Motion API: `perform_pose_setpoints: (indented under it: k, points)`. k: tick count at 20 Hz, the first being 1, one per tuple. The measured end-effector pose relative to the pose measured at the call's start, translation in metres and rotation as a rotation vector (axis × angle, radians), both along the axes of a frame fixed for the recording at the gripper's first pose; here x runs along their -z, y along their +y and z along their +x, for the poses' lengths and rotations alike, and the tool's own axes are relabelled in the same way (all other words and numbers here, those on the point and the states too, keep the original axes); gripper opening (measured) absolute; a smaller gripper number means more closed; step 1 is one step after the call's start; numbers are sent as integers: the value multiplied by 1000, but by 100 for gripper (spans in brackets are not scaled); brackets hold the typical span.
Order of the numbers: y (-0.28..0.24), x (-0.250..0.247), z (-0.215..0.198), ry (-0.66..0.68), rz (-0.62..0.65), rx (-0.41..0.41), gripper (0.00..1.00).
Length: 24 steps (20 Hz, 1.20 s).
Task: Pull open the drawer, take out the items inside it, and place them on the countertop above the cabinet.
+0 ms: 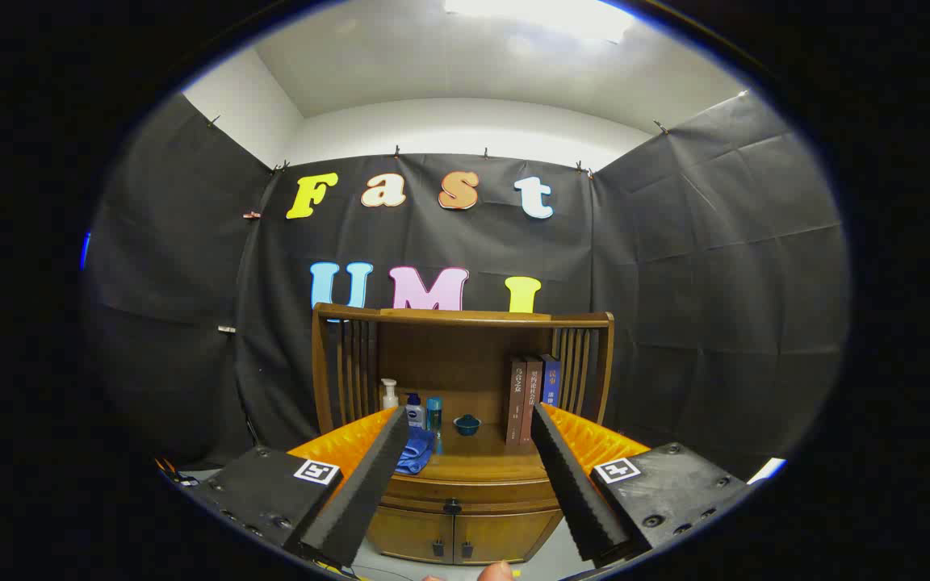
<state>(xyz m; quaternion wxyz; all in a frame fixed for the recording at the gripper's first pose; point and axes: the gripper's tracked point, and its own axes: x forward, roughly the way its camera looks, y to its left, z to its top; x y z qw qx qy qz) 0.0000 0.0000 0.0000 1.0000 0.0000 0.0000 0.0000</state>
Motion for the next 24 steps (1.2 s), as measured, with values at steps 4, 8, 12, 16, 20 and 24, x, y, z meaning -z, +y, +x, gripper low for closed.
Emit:
perform_pose_setpoints:
  k: [4, 8, 12, 16, 20, 24]
  points:
    - [2, -2, 0, -7, -1, -3, 99]
    - [2, -4, 2, -11, 0, -3, 98]
    - [3, -5, 0, -12, -2, -6, 99]
    - [5, -5, -1, -13, 2, -12, 99]
    - [5, -1, 0, -10, 3, -12, 99]
    - [9, -5, 5, -91, 3, -16, 99]
